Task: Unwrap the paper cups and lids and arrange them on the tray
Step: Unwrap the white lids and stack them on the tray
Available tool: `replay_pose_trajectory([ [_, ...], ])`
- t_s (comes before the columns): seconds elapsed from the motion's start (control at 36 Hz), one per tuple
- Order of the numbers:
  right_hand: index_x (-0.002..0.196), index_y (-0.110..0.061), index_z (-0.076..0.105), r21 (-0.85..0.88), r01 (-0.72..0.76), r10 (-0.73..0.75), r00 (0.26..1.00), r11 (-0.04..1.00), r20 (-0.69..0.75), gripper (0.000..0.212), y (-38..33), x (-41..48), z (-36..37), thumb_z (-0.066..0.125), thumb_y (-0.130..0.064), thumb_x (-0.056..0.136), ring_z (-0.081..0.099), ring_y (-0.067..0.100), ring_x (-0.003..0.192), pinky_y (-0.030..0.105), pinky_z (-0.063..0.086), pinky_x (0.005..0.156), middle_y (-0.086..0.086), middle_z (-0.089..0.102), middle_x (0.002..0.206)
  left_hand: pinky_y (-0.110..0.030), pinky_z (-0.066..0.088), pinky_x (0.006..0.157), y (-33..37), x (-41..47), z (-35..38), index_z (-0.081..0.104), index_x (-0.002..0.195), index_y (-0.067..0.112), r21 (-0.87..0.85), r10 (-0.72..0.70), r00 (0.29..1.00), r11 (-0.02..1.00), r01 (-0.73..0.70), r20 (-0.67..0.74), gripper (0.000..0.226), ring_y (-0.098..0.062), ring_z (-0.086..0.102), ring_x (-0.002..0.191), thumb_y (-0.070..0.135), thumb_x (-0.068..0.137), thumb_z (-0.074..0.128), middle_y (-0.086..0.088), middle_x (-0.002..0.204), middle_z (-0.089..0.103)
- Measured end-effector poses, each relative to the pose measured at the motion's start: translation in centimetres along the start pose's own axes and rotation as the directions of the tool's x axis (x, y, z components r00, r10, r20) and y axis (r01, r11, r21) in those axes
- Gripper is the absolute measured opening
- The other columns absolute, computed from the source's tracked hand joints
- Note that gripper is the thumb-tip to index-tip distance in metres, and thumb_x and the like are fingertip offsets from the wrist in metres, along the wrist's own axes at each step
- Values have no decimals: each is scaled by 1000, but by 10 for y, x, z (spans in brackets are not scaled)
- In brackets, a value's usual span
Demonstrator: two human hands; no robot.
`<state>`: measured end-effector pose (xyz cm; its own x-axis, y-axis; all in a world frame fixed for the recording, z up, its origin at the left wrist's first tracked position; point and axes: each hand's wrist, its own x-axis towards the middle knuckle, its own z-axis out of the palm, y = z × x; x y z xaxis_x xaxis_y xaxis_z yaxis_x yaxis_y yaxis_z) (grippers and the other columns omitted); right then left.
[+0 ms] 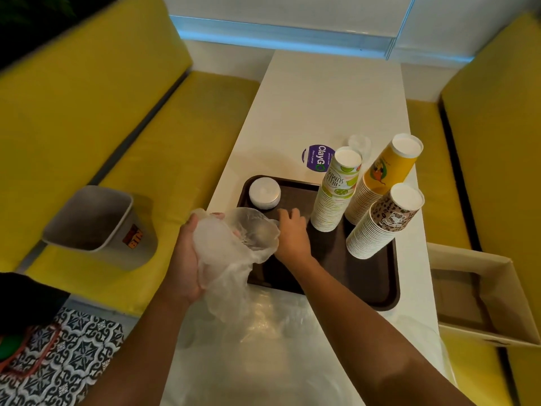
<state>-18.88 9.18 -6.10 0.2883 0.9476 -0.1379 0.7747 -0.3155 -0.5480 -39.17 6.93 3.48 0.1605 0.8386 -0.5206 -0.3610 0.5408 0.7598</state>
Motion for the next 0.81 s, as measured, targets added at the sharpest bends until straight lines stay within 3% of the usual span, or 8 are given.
replay_pose_trajectory([
  [0.14, 115, -5, 68, 385, 161, 18, 907, 909, -421, 22, -19, -26, -37, 52, 0, 101, 58, 14, 103, 30, 53, 90, 8, 60, 115, -56, 48, 109, 0, 3, 7, 63, 141, 18, 61, 26, 1000, 998, -26, 1, 58, -34, 65, 123, 57, 106, 39, -15, 135, 68],
  [0.25, 93, -4, 65, 446, 438, -110, 798, 781, -592, 18, -40, -62, -74, 54, 10, 89, 55, 9, 87, 15, 42, 76, 7, 60, 96, -56, 40, 117, -2, 3, 19, 55, 148, 21, 78, -16, 999, 997, 13, 31, 59, -35, 57, 134, 56, 106, 33, -16, 145, 60],
  [0.33, 96, -5, 68, 425, 501, -310, 841, 754, -443, 11, -43, -71, -75, 58, 0, 95, 56, 15, 88, 17, 42, 76, 2, 58, 99, -60, 39, 117, -3, 3, 25, 55, 149, 22, 139, -43, 996, 990, 33, 73, 67, -38, 55, 136, 67, 101, 40, -16, 146, 60],
  [0.39, 112, -11, 68, 507, 369, -311, 929, 779, -198, 13, -44, -70, -73, 60, -12, 102, 58, 8, 93, 16, 47, 77, -4, 56, 109, -64, 38, 117, -7, 4, 24, 57, 147, 21, 233, -63, 995, 972, 42, 81, 76, -38, 57, 135, 76, 94, 46, -16, 144, 62],
  [0.47, 135, -16, 59, 573, 220, -296, 954, 790, 42, 33, -41, -69, -68, 62, -19, 103, 61, 4, 101, 18, 54, 83, -5, 58, 128, -49, 53, 102, -6, -1, 41, 75, 110, 24, 385, 68, 997, 921, -51, -30, 57, -26, 72, 107, 67, 103, 39, -5, 105, 79],
  [0.58, 134, -18, 59, 679, 90, -219, 970, 728, 106, 32, -40, -72, -67, 64, -20, 103, 65, 10, 108, 30, 60, 91, -3, 66, 125, -30, 45, 61, -4, -9, 61, 60, 73, 18, 697, 349, 918, 706, -125, -188, 56, -16, 59, 69, 53, 109, 36, -3, 73, 63],
  [0.67, 124, -19, 65, 727, 67, -163, 985, 683, 63, 24, -41, -76, -63, 68, -18, 100, 69, 10, 105, 33, 61, 91, -3, 71, 116, -32, 38, 55, -8, -7, 55, 57, 60, 8, 781, 514, 847, 582, -228, -136, 66, -20, 53, 57, 51, 108, 43, -10, 59, 58],
  [0.81, 119, -16, 69, 802, 11, -12, 1000, 597, -5, 20, -38, -75, -65, 69, -26, 101, 70, 6, 94, 27, 59, 78, -2, 74, 107, -25, 28, 48, -12, -6, 50, 49, 57, 21, 814, 669, 742, 454, -364, -41, 52, -10, 39, 47, 37, 107, 55, 3, 50, 46],
])
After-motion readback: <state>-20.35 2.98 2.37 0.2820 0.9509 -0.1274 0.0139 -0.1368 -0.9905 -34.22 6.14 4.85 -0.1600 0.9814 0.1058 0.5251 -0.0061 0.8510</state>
